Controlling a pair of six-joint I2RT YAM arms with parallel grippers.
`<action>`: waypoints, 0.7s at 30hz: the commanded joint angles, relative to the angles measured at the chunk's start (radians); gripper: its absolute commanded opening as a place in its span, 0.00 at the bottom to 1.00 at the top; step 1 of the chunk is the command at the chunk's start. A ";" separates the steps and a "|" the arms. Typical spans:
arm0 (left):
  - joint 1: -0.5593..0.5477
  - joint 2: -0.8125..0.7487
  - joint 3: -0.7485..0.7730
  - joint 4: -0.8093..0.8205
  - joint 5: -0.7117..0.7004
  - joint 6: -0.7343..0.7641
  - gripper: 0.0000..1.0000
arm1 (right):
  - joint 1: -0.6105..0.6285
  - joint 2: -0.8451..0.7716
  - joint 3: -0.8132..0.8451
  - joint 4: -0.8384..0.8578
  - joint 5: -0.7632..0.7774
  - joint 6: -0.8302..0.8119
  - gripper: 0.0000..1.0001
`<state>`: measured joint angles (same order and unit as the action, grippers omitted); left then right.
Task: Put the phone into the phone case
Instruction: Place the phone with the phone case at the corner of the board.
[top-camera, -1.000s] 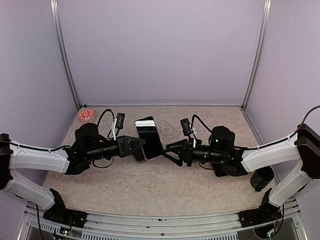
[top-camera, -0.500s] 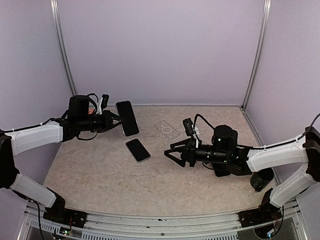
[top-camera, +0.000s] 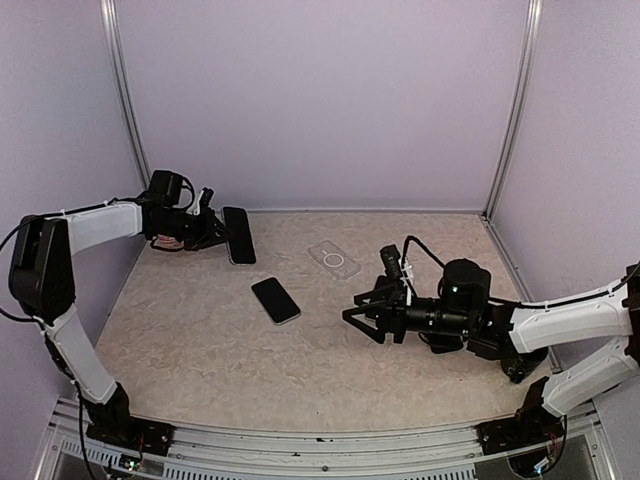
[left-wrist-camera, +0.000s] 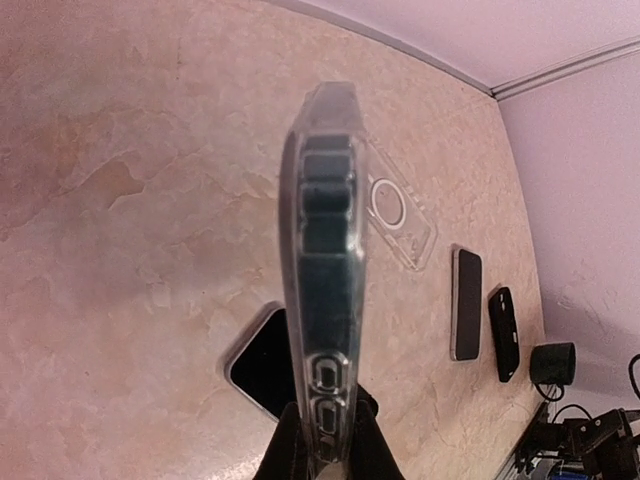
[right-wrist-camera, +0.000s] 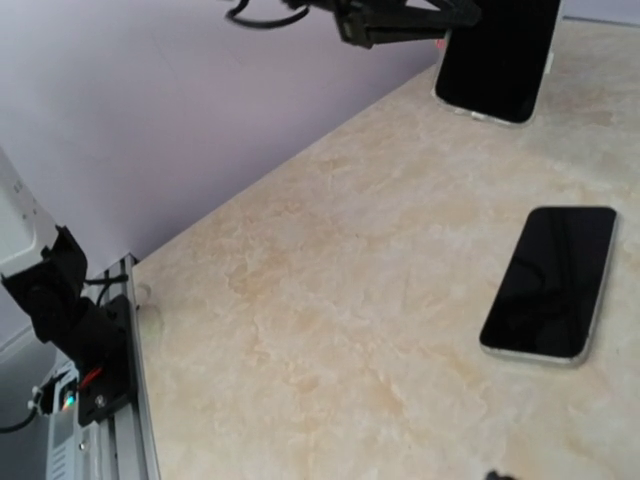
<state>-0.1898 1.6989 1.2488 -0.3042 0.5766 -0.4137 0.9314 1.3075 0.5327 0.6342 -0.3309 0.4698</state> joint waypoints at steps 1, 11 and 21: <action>0.030 0.078 0.128 -0.138 0.022 0.094 0.05 | 0.004 -0.026 -0.024 0.011 -0.003 -0.006 0.69; 0.156 0.246 0.334 -0.287 0.093 0.191 0.12 | 0.004 -0.037 -0.055 0.035 -0.019 0.003 0.69; 0.171 0.448 0.558 -0.501 0.060 0.336 0.12 | 0.004 -0.018 -0.059 0.043 -0.029 -0.001 0.69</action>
<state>-0.0097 2.0998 1.7168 -0.6941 0.6273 -0.1596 0.9314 1.2884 0.4847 0.6502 -0.3477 0.4690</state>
